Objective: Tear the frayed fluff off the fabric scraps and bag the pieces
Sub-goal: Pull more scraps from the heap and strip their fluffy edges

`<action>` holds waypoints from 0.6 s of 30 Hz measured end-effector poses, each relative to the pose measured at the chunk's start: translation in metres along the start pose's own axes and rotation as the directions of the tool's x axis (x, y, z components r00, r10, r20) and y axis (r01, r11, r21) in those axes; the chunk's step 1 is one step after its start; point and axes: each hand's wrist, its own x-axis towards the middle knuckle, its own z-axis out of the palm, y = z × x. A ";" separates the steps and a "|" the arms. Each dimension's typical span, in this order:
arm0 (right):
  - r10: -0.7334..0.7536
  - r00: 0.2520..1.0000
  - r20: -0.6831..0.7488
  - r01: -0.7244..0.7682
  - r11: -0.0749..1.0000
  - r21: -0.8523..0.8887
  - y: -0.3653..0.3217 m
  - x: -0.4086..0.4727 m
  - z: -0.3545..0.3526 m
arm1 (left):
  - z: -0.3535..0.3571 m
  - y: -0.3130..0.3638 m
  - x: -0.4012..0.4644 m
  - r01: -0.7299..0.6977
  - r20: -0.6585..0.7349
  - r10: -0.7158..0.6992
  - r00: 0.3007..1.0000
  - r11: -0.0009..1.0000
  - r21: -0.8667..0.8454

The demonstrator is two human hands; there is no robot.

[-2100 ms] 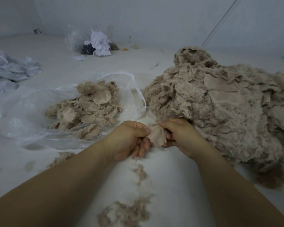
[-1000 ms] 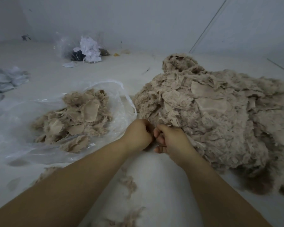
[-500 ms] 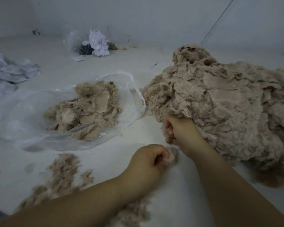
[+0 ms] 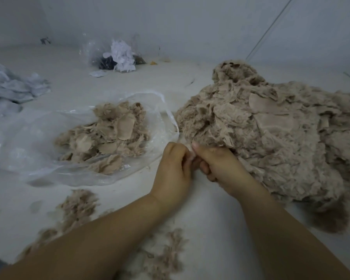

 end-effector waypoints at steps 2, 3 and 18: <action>-0.008 1.000 0.014 0.009 1.000 -0.028 0.001 0.000 -0.001 | 0.002 -0.003 -0.003 -0.084 0.029 0.084 0.996 0.996 0.027; -0.006 1.000 0.002 0.006 0.999 -0.045 0.002 0.001 -0.002 | 0.001 -0.004 -0.004 -0.105 0.041 0.104 0.994 0.994 0.015; -0.023 0.979 0.201 0.034 0.998 -0.051 0.013 0.007 -0.012 | -0.019 -0.016 0.006 0.571 0.327 -0.473 0.818 0.597 -0.564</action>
